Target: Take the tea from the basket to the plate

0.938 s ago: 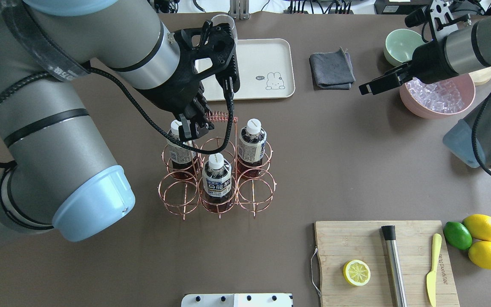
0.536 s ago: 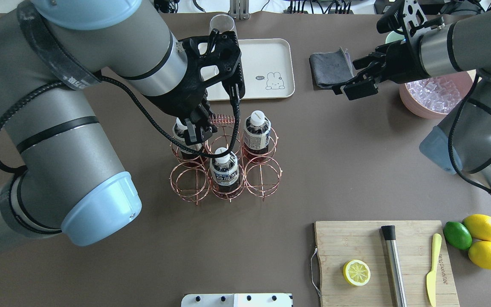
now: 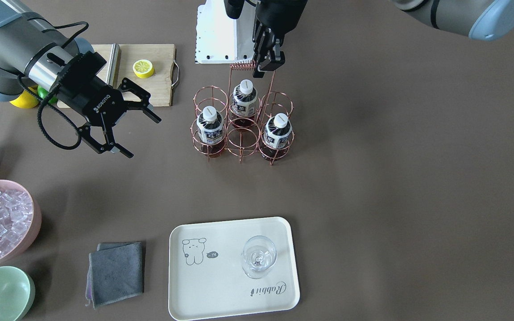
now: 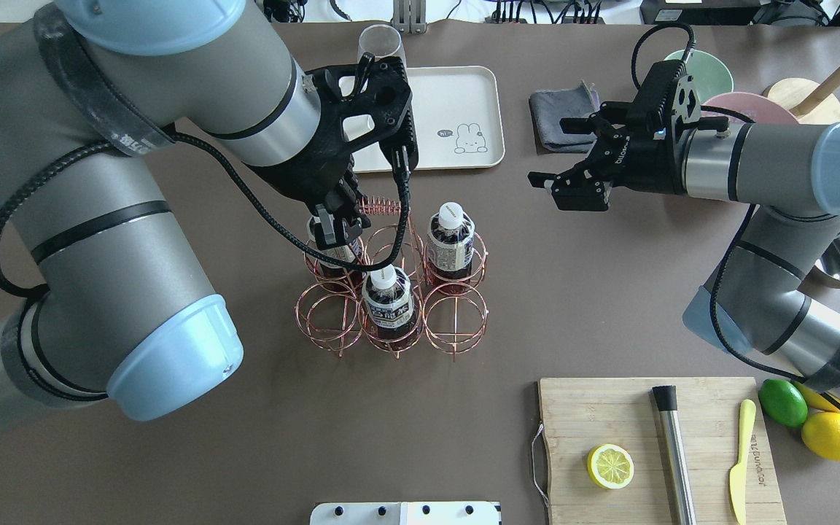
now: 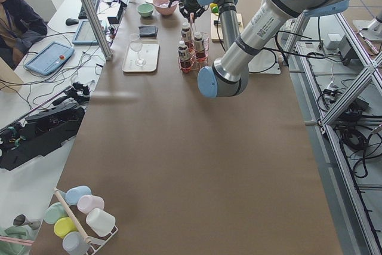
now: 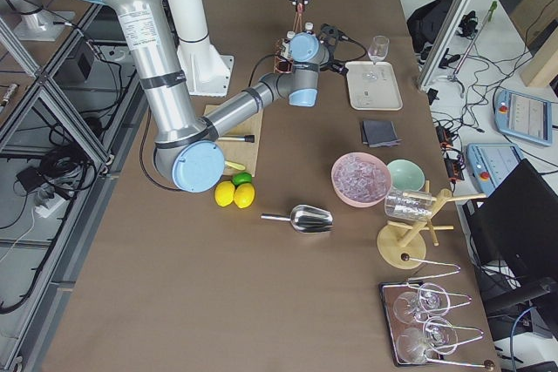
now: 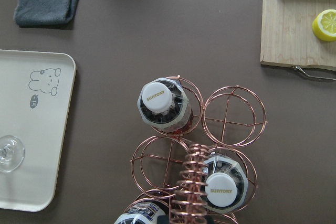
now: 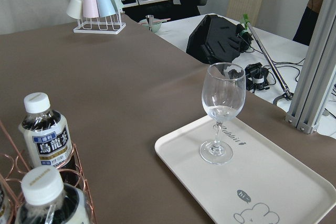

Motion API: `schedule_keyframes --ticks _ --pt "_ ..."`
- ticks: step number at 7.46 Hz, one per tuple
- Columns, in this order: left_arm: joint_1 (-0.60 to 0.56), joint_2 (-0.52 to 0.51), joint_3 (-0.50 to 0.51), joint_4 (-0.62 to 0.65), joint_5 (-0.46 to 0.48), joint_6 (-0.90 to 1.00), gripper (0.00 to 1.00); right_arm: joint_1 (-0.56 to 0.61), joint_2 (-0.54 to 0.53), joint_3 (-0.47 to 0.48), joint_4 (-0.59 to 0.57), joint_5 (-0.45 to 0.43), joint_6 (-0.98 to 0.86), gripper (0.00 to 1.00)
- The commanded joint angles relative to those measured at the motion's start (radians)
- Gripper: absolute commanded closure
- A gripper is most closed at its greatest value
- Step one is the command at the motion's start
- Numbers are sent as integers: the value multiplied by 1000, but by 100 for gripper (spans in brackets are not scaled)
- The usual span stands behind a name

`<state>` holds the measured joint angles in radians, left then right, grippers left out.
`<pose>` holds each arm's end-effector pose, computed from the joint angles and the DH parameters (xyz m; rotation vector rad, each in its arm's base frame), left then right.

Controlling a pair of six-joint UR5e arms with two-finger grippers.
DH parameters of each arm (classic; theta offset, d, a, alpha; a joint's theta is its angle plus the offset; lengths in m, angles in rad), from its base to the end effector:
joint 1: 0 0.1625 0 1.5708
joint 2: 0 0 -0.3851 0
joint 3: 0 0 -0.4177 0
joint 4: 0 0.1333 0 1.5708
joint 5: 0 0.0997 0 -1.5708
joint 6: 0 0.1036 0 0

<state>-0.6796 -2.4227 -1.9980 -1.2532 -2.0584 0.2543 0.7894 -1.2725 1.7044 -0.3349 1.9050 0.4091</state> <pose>0.3683 -0.4066 -0.0133 0.8119 0.7771 1.2661 -0.3382 -0.4819 0.2470 1.2420 -1.1504 -0.5584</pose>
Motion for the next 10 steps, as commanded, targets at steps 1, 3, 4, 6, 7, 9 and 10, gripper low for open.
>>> schedule_keyframes --ticks 1,3,4,6,7,9,10 --pt "0 -2 -1 0 0 -1 100 -37 45 -12 48 -91 82 0" --pt "0 -6 -2 0 0 -3 100 -126 90 -5 34 -188 123 0" --pt "0 -7 -2 0 0 -3 100 -163 94 -2 33 -222 157 0" --pt "0 -10 -1 0 1 -3 100 -194 98 3 33 -254 163 0" --pt "0 -10 -1 0 1 -3 100 -208 94 -2 33 -259 163 0" --pt "0 -9 7 0 1 -3 100 -267 94 -9 34 -323 156 0" --pt "0 -10 11 -2 1 -3 100 -281 96 -9 33 -331 157 0"
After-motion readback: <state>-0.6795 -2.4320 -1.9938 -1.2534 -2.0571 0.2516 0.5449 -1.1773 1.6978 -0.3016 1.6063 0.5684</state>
